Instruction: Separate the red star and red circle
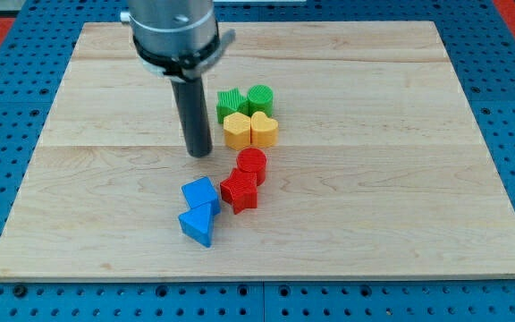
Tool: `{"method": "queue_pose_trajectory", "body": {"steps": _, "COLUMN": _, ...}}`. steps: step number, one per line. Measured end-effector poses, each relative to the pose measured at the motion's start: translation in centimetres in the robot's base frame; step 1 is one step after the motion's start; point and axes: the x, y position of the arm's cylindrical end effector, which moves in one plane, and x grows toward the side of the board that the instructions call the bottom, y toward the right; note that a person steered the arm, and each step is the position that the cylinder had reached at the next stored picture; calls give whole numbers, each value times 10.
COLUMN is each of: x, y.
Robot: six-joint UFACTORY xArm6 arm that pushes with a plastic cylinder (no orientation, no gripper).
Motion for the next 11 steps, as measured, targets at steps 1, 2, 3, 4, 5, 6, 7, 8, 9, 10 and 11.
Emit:
{"method": "queue_pose_trajectory", "body": {"steps": 1, "x": 20, "y": 38}}
{"method": "queue_pose_trajectory", "body": {"steps": 2, "x": 23, "y": 54}}
{"method": "queue_pose_trajectory", "body": {"steps": 3, "x": 28, "y": 54}}
{"method": "queue_pose_trajectory", "body": {"steps": 4, "x": 44, "y": 75}}
{"method": "queue_pose_trajectory", "body": {"steps": 5, "x": 46, "y": 77}}
{"method": "queue_pose_trajectory", "body": {"steps": 6, "x": 46, "y": 79}}
{"method": "queue_pose_trajectory", "body": {"steps": 7, "x": 43, "y": 95}}
{"method": "queue_pose_trajectory", "body": {"steps": 8, "x": 43, "y": 112}}
{"method": "queue_pose_trajectory", "body": {"steps": 9, "x": 43, "y": 139}}
{"method": "queue_pose_trajectory", "body": {"steps": 10, "x": 43, "y": 178}}
{"method": "queue_pose_trajectory", "body": {"steps": 11, "x": 43, "y": 186}}
